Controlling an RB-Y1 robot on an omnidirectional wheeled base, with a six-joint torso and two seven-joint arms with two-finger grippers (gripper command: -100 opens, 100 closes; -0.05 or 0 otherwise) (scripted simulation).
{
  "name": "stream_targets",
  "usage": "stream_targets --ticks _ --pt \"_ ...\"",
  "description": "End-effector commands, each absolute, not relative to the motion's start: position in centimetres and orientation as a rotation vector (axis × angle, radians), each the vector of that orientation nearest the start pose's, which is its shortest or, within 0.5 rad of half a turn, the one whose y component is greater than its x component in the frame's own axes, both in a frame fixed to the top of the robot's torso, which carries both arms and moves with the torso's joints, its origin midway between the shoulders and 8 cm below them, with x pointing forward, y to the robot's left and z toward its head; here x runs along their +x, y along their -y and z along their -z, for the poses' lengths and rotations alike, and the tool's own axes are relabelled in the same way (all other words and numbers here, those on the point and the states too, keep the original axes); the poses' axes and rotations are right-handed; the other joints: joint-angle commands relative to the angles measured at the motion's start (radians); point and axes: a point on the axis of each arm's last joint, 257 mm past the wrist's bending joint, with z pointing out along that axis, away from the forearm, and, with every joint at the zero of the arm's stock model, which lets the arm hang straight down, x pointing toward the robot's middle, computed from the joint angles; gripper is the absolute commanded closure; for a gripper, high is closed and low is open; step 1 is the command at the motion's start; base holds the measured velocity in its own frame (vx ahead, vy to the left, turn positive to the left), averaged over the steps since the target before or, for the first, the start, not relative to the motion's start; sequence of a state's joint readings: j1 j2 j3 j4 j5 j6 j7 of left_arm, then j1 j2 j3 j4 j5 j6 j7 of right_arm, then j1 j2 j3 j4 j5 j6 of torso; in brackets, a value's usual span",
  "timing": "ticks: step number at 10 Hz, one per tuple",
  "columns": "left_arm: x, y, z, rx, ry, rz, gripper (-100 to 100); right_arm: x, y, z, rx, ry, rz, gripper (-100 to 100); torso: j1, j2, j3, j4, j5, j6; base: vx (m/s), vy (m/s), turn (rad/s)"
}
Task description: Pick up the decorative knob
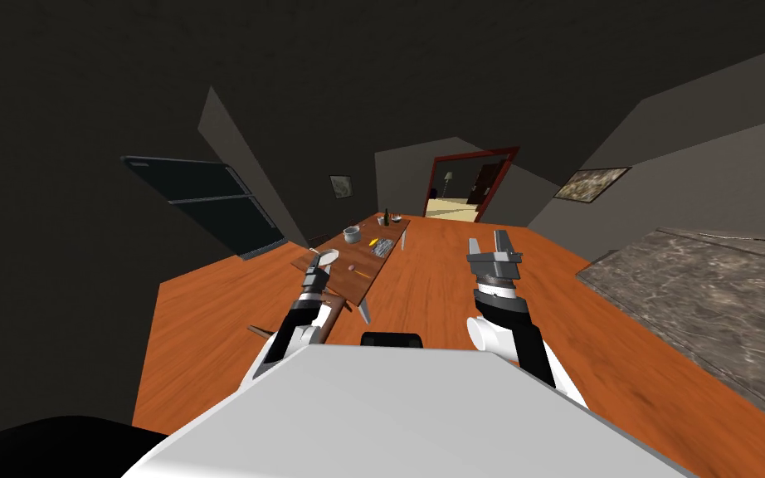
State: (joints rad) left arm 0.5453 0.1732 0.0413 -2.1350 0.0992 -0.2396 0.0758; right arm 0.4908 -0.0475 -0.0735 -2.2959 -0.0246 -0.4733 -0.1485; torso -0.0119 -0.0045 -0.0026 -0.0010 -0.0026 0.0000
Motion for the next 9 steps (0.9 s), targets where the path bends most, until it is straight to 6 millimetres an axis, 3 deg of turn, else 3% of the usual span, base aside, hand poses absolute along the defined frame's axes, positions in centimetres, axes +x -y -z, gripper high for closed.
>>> stream_targets --ticks 1,2,3,4,5,6,9 --pt "38.5 -34.1 14.9 -1.085 -1.01 1.155 -100 34.2 30.0 -3.2 0.687 -0.593 -1.387 0 0.0 0.0 0.0 0.0 0.0 0.0 0.121 -0.202 -0.005" --pt "38.5 -35.3 16.7 -1.13 -1.03 1.122 -100 34.2 30.0 -3.2 0.687 -0.593 -1.387 0 -0.001 -0.003 -0.001 -0.001 0.0 0.0 0.148 -0.188 -0.005" --pt "38.5 -35.3 17.0 -1.142 -1.038 1.115 -100 34.2 30.0 -3.2 0.687 -0.593 -1.387 0 0.0 -0.005 -0.003 -0.001 0.0 0.0 0.102 -0.118 0.006" --pt "38.4 -36.7 19.0 -1.197 -1.061 1.077 -100 34.2 30.0 -3.2 0.687 -0.593 -1.387 0 0.003 -0.003 -0.002 -0.001 0.0 0.0 0.083 -0.093 -0.012" --pt "38.4 -36.7 19.2 -1.204 -1.066 1.073 -100 34.2 30.0 -3.2 0.687 -0.593 -1.387 0 0.005 -0.002 -0.001 0.0 0.001 0.0 0.058 -0.062 0.004" --pt "38.2 -38.2 21.2 -1.261 -1.085 1.033 -100 34.2 30.0 -3.2 0.687 -0.593 -1.387 0 0.008 0.0 0.0 0.0 0.001 0.0 0.083 -0.087 -0.012" --pt "37.7 -39.8 23.8 -1.338 -1.112 0.982 -100 34.2 30.0 -3.2 0.687 -0.593 -1.387 0 0.005 -0.003 -0.002 -0.001 0.001 0.0 0.103 -0.091 0.003"
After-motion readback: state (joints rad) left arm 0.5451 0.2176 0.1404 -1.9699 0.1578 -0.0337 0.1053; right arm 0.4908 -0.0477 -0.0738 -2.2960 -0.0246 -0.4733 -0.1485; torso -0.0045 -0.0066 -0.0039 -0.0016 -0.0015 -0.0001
